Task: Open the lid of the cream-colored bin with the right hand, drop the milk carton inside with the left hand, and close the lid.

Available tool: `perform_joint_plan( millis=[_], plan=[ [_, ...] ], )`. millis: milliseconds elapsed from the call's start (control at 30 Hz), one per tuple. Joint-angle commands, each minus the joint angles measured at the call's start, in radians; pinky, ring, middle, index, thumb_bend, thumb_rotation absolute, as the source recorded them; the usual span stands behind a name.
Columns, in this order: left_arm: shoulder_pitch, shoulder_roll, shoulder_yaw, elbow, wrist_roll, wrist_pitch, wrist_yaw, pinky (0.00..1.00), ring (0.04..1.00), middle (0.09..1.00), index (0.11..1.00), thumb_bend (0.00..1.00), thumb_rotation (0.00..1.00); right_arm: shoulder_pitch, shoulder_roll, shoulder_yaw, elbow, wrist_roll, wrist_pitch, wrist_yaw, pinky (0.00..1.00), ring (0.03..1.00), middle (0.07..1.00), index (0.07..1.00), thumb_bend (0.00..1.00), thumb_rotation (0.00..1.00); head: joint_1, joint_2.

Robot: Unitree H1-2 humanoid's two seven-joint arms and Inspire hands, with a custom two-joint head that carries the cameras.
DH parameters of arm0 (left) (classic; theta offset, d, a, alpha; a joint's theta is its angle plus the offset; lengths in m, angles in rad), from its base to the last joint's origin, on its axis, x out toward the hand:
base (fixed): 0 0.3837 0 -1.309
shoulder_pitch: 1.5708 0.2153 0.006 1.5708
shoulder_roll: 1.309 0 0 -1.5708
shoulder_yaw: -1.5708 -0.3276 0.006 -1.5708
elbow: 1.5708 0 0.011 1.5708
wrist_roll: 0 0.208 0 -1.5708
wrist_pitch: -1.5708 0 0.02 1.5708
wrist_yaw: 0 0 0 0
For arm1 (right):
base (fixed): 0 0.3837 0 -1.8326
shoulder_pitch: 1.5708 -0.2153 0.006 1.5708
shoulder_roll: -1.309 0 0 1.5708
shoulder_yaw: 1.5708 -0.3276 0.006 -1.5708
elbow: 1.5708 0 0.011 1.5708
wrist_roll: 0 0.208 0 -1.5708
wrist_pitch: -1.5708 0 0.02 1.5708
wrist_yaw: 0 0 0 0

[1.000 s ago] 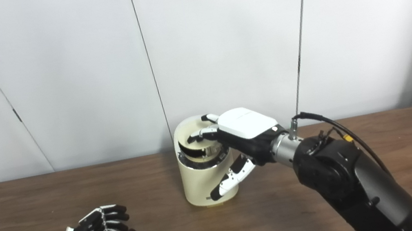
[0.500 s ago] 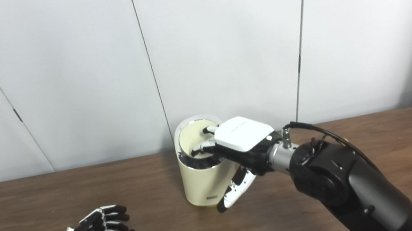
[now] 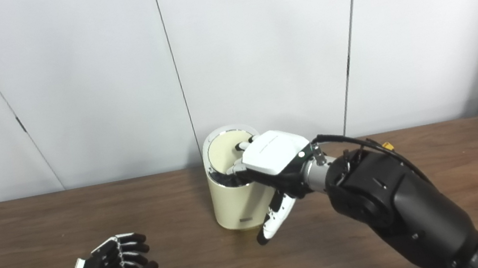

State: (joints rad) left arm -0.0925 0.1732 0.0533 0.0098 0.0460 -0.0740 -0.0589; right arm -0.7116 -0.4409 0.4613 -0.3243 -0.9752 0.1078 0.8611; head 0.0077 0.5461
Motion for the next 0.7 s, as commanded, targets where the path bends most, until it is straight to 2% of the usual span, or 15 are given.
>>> perform_joint_plan(
  millis=[0, 33, 100, 167, 300, 367, 400, 467, 500, 600, 667],
  plan=[
    [-0.02, 0.01, 0.004, -0.043, 0.003, -0.01, 0.004, 0.41, 0.517, 0.591, 0.635, 0.61, 0.0, 0.028, -0.009, -0.032, 0.009, 0.02, 0.007, -0.011, 1.0, 1.0, 0.851, 0.861, 0.76, 0.56, 0.001, 0.0],
    [-0.02, 0.011, 0.003, -0.043, 0.003, -0.011, 0.003, 0.41, 0.518, 0.593, 0.636, 0.6, 0.0, 0.034, -0.004, -0.046, 0.007, 0.032, 0.001, -0.034, 1.0, 1.0, 0.839, 0.855, 0.76, 0.52, 0.001, 0.0],
    [-0.02, 0.012, 0.003, -0.044, 0.002, -0.014, 0.001, 0.41, 0.521, 0.597, 0.639, 0.6, 0.0, 0.053, 0.012, -0.097, 0.004, 0.077, -0.029, -0.132, 0.99, 0.993, 0.818, 0.843, 0.75, 0.48, 0.002, 0.001],
    [-0.021, 0.012, 0.004, -0.045, 0.0, -0.015, 0.001, 0.41, 0.522, 0.597, 0.639, 0.6, 0.0, 0.065, 0.024, -0.136, -0.004, 0.106, -0.038, -0.195, 1.0, 0.989, 0.807, 0.841, 0.74, 0.47, 0.001, -0.001],
    [-0.019, 0.014, 0.004, -0.045, -0.003, -0.013, -0.001, 0.42, 0.524, 0.598, 0.638, 0.61, 0.0, 0.085, 0.046, -0.199, -0.022, 0.153, -0.046, -0.272, 0.98, 0.993, 0.838, 0.863, 0.69, 0.48, 0.003, -0.002],
    [-0.017, 0.015, 0.004, -0.049, -0.003, -0.01, -0.003, 0.42, 0.529, 0.6, 0.641, 0.6, 0.0, 0.106, 0.061, -0.234, -0.028, 0.176, -0.055, -0.327, 0.92, 0.966, 0.867, 0.883, 0.69, 0.46, 0.001, -0.001],
    [-0.017, 0.015, 0.003, -0.049, -0.003, -0.012, -0.003, 0.42, 0.529, 0.6, 0.641, 0.6, 0.0, 0.116, 0.066, -0.249, -0.029, 0.187, -0.064, -0.355, 0.86, 0.942, 0.875, 0.894, 0.69, 0.44, 0.001, -0.001],
    [-0.017, 0.015, 0.003, -0.045, -0.004, -0.019, -0.004, 0.42, 0.527, 0.598, 0.638, 0.61, 0.0, 0.144, 0.081, -0.284, -0.041, 0.219, -0.067, -0.403, 0.74, 0.891, 0.883, 0.904, 0.71, 0.36, 0.0, 0.0],
    [-0.017, 0.015, 0.004, -0.044, -0.004, -0.021, -0.004, 0.42, 0.526, 0.597, 0.636, 0.61, 0.0, 0.161, 0.088, -0.303, -0.046, 0.241, -0.062, -0.423, 0.72, 0.885, 0.889, 0.907, 0.7, 0.33, 0.0, 0.0],
    [-0.015, 0.015, 0.004, -0.054, 0.001, -0.019, -0.002, 0.41, 0.524, 0.597, 0.635, 0.61, 0.0, 0.219, 0.101, -0.356, -0.048, 0.303, -0.059, -0.477, 0.71, 0.859, 0.893, 0.906, 0.7, 0.29, 0.0, 0.001],
    [-0.014, 0.014, 0.005, -0.062, -0.001, -0.017, -0.001, 0.42, 0.529, 0.6, 0.637, 0.61, 0.01, 0.264, 0.113, -0.394, -0.045, 0.348, -0.044, -0.508, 0.82, 0.866, 0.888, 0.911, 0.69, 0.3, 0.0, 0.002]
  ],
)
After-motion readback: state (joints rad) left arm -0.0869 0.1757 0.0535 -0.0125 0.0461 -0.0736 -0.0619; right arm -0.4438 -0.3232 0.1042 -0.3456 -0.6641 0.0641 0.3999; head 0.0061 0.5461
